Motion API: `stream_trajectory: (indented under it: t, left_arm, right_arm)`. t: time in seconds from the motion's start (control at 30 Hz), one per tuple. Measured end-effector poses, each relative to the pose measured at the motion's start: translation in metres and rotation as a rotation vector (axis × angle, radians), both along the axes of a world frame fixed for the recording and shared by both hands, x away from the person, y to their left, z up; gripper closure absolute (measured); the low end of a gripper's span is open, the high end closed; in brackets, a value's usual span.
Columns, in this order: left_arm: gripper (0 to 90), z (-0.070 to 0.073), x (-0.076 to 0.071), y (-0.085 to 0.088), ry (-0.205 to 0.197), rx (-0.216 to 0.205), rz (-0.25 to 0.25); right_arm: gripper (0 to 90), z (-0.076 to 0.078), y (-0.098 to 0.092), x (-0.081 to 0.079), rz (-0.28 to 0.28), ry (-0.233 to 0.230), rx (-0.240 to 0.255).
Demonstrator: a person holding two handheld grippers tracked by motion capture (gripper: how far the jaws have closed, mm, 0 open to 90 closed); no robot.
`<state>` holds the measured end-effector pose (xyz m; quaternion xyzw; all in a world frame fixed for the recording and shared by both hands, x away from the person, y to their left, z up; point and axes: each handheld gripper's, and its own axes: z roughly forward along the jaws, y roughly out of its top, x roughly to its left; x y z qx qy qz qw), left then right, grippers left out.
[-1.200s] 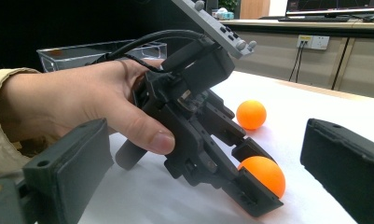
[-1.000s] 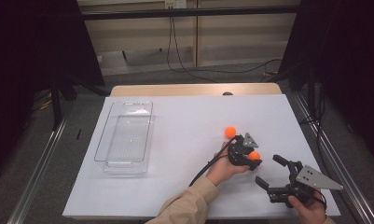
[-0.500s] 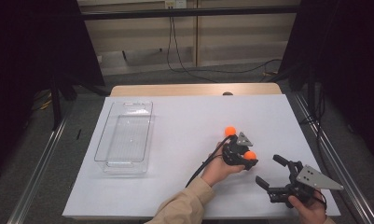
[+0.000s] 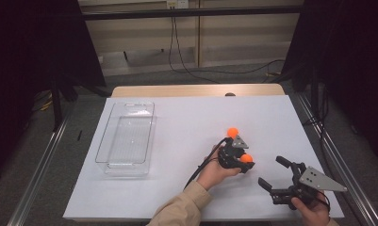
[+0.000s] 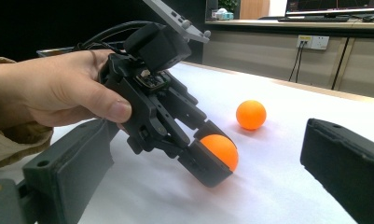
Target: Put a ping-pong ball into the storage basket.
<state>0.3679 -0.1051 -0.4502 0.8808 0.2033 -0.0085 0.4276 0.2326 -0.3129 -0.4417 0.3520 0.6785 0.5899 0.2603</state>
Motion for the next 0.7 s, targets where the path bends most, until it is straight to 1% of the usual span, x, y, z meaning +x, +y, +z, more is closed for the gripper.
stream_trajectory:
  t: [0.03,0.2,0.4,0.57,0.6,0.7]
  left_arm:
    - [50.9,0.0,0.0,0.001,0.0,-0.006,0.008]
    - [50.9,0.002,0.0,0.007,0.004,0.0,0.012]
    - [50.9,0.003,0.001,0.013,0.002,-0.013,0.025]
    - [50.9,0.004,0.002,0.015,0.006,-0.003,0.03]
    - [50.9,0.004,0.002,0.016,0.005,-0.008,0.034]
    - [50.9,0.004,0.003,0.018,0.009,-0.005,0.037]
  right_arm:
    - [1.5,0.0,0.0,0.0,0.001,0.0,0.0]
    - [1.5,0.0,0.0,0.0,0.0,-0.002,0.0]
    - [1.5,0.0,0.0,0.0,0.0,-0.001,0.0]
    - [1.5,0.0,0.0,0.0,0.003,0.0,-0.001]
    - [1.5,0.0,0.0,0.0,0.003,0.0,-0.001]
    - [1.5,0.0,0.0,0.0,0.002,0.0,-0.001]
